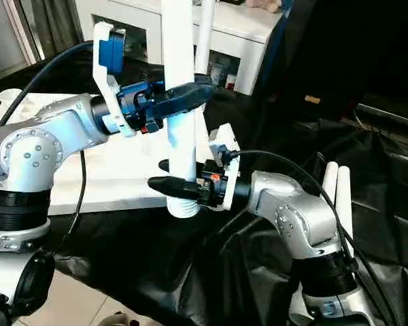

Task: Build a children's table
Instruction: Pick table leg

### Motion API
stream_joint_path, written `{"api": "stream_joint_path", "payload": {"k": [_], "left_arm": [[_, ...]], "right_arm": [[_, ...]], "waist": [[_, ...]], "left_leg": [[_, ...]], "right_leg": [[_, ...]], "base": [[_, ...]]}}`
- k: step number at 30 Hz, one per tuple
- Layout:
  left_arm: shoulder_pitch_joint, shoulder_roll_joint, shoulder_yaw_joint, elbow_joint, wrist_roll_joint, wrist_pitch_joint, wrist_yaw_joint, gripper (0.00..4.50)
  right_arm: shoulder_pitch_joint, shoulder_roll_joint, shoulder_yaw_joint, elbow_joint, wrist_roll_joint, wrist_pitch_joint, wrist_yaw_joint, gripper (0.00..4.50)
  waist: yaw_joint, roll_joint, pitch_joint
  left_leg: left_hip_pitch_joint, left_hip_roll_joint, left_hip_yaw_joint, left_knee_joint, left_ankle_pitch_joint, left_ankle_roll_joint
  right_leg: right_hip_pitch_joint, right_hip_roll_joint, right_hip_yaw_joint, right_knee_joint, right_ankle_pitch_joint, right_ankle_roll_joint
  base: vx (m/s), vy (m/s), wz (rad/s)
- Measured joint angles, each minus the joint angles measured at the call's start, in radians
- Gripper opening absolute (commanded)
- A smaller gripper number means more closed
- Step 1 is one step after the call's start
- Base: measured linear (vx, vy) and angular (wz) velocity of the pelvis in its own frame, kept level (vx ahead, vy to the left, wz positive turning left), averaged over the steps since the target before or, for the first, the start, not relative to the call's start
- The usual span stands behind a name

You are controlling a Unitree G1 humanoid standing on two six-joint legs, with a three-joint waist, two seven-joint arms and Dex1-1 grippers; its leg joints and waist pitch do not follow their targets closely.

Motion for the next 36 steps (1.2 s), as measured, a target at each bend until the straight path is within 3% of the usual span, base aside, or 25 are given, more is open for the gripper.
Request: {"api": "stream_joint_path", "payload": {"k": [3, 11, 23, 28, 31, 36], "left_arm": [[-0.001, 0.005, -0.003, 0.009, 0.03, -0.013, 0.009, 1.87], [-0.024, 0.017, -0.036, 0.036, 0.128, -0.064, 0.068, 1.85], [-0.025, 0.001, -0.033, 0.036, 0.13, -0.058, 0.088, 1.83], [-0.025, 0.003, -0.033, 0.037, 0.137, -0.058, 0.087, 1.83], [-0.025, 0.007, -0.03, 0.042, 0.133, -0.054, 0.076, 2.53], [-0.025, 0.017, 0.002, 0.04, 0.065, -0.045, 0.0, 2.81]], "right_arm": [[-0.017, -0.001, 0.002, -0.001, -0.031, -0.002, -0.018, 3.14], [-0.047, 0.027, 0.005, 0.003, -0.088, 0.009, -0.151, 3.16], [-0.063, 0.1, 0.038, 0.043, -0.117, 0.047, -0.24, 2.01], [-0.074, 0.105, 0.037, 0.056, -0.116, 0.058, -0.242, 1.94], [-0.078, 0.104, 0.037, 0.064, -0.114, 0.057, -0.227, 1.94], [-0.054, 0.051, 0.032, 0.055, -0.03, 0.049, -0.062, 1.94]], "waist": [[0.0, 0.0, 0.0], [-0.002, -0.001, 0.0], [-0.001, -0.002, 0.0], [-0.002, -0.002, 0.0], [-0.002, -0.002, 0.0], [0.0, -0.003, 0.0]], "left_leg": [[0.0, 0.0, 0.0, 0.0, 0.0, 0.0], [0.0, 0.0, 0.0, 0.0, 0.0, 0.0], [0.0, 0.0, 0.0, 0.0, 0.0, 0.0], [0.0, 0.0, 0.0, 0.0, 0.0, -0.001], [0.0, 0.0, 0.0, 0.0, 0.0, -0.001], [0.0, 0.0, 0.0, 0.0, 0.0, 0.0]], "right_leg": [[0.0, 0.0, 0.0, 0.0, 0.0, 0.0], [0.0, 0.0, 0.0, 0.001, 0.0, 0.0], [0.0, 0.0, 0.0, 0.001, 0.0, 0.0], [0.0, 0.0, 0.0, 0.001, 0.0, 0.0], [0.0, 0.0, 0.0, 0.001, 0.0, 0.0], [0.0, 0.0, 0.0, 0.0, 0.0, 0.0]], "base": [[0.0, 0.0, 0.0], [0.0, 0.0, 0.0], [0.0, 0.0, 0.0], [0.0, 0.0, 0.0], [0.0, 0.0, 0.0], [0.0, 0.0, 0.0]]}}
